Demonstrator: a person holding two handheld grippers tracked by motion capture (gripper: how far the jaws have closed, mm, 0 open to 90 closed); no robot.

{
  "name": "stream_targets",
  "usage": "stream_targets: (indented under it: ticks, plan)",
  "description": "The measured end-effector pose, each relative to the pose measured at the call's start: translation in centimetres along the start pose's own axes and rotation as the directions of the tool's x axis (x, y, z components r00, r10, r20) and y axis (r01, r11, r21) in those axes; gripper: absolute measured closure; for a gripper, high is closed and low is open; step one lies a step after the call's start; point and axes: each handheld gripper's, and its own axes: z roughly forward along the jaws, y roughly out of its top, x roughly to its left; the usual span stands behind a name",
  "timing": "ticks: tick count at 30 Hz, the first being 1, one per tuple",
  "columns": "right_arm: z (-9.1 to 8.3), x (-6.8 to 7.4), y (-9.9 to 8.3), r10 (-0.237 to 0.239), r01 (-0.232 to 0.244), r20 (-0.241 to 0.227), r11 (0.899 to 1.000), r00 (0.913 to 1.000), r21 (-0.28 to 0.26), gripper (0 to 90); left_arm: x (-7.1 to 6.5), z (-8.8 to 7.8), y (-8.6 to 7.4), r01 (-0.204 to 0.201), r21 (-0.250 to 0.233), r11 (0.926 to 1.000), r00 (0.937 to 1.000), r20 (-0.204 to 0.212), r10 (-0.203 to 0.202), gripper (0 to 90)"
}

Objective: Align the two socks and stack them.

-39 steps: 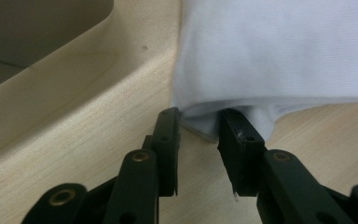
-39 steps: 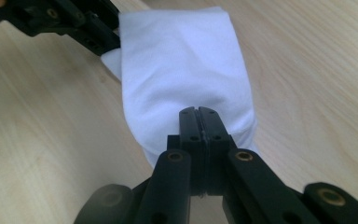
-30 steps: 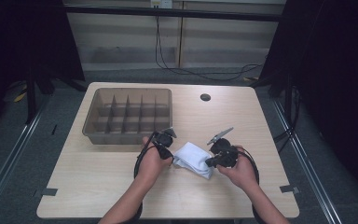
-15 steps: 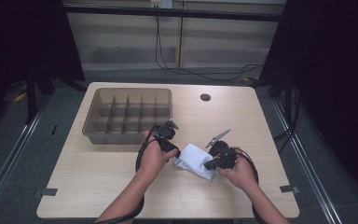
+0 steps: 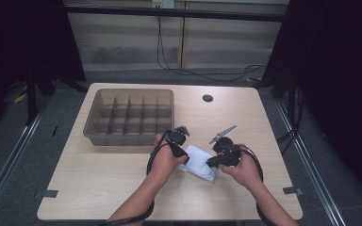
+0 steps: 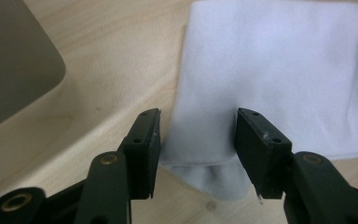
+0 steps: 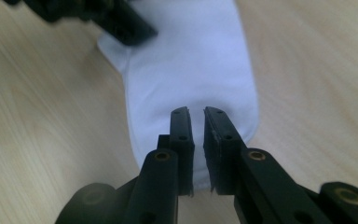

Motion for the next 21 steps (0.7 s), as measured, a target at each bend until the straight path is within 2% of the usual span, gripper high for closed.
stream_targets:
  ticks: [2,4,9,11,13,17,21]
  plan:
    - [-0.4,0.0,0.4,0.004,-0.004,0.007,1.0,1.0,-0.023,82.1,0.1,0.1,-0.3,0.012,0.005,0.9999,0.9999,-0.001,-0.012,50.5]
    - [-0.1,0.2,0.8,0.005,-0.005,-0.001,1.0,1.0,-0.027,82.1,0.2,0.1,-0.7,0.007,0.001,1.0,1.0,-0.002,-0.007,50.8]
    - [2.5,0.9,0.8,-0.02,0.02,-0.002,1.0,0.9998,0.022,82.0,1.1,-0.6,-1.7,0.018,0.015,0.9997,0.9996,-0.02,-0.017,51.6]
    - [3.5,1.3,0.8,-0.024,0.024,-0.026,1.0,0.9994,0.013,82.1,1.6,-0.9,-2.2,0.018,0.021,0.9996,0.9996,-0.023,-0.017,51.9]
    - [3.9,1.8,1.2,-0.03,0.03,-0.028,1.0,0.9992,0.002,82.2,2.0,-1.2,-2.5,0.029,0.022,0.9994,0.9992,-0.03,-0.028,52.0]
    - [4.4,2.8,2.1,-0.07,0.07,-0.016,0.997,0.9974,0.014,81.9,3.0,-2.3,-2.9,0.064,-0.01,0.9979,0.9976,-0.026,-0.064,52.3]
    - [4.7,3.2,2.5,-0.075,0.075,-0.019,0.997,0.997,0.007,81.9,3.9,-2.9,-3.0,0.075,-0.013,0.9971,0.9967,-0.029,-0.075,53.1]
